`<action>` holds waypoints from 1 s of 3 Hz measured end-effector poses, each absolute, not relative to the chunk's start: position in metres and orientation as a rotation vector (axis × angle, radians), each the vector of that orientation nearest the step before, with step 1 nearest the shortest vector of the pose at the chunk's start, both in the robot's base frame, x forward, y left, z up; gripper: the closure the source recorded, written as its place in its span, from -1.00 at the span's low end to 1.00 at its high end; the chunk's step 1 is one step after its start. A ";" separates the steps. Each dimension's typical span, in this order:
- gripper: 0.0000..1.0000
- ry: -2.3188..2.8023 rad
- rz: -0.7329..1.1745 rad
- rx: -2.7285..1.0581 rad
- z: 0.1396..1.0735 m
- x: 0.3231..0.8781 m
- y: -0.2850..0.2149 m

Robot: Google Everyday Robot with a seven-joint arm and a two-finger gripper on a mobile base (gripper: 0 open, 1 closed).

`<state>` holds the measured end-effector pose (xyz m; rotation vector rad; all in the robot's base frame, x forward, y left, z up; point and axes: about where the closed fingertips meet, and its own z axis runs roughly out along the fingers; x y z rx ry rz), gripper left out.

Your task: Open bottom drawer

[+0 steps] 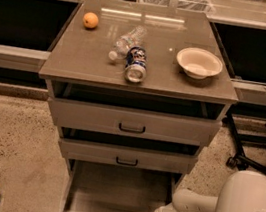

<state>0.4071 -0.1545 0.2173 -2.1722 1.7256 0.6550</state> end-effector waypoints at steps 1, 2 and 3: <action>-0.02 1.589 0.656 -2.190 0.250 0.401 -0.132; -0.49 1.412 0.647 -2.216 0.287 0.390 -0.104; -0.94 1.306 0.636 -2.179 0.318 0.385 -0.097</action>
Offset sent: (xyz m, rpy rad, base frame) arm -0.0312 0.0843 0.1199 0.2351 -0.2148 0.2761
